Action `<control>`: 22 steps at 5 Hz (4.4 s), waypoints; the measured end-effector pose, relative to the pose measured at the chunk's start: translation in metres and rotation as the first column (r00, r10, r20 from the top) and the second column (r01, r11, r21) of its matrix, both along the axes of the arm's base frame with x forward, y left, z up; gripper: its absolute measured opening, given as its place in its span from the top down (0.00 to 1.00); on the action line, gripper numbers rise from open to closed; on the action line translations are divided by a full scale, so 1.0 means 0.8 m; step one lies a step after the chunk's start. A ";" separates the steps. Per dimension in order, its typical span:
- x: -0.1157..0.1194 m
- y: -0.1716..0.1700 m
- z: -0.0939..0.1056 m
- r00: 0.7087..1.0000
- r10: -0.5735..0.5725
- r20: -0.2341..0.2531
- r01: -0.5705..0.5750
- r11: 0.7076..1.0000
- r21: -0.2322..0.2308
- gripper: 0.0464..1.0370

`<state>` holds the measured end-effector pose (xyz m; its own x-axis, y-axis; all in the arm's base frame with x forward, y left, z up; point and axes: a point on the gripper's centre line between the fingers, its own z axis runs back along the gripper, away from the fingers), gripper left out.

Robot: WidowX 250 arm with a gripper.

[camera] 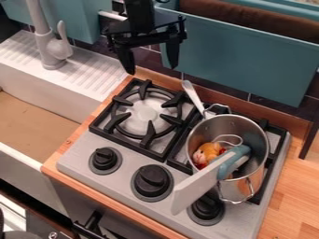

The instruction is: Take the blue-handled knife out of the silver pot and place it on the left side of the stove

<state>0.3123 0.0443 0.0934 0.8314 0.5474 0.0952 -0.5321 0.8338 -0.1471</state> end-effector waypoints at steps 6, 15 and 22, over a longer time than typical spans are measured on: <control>-0.077 -0.097 0.047 0.957 -0.280 -0.068 0.264 0.947 -0.186 0.04; -0.151 -0.166 -0.033 0.907 -0.397 -0.142 0.391 0.918 -0.070 0.65; -0.133 -0.125 0.068 0.935 -0.327 -0.135 0.284 0.922 -0.264 0.93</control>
<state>0.2061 -0.0554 0.1480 0.9532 0.2525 -0.1661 -0.2919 0.9117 -0.2892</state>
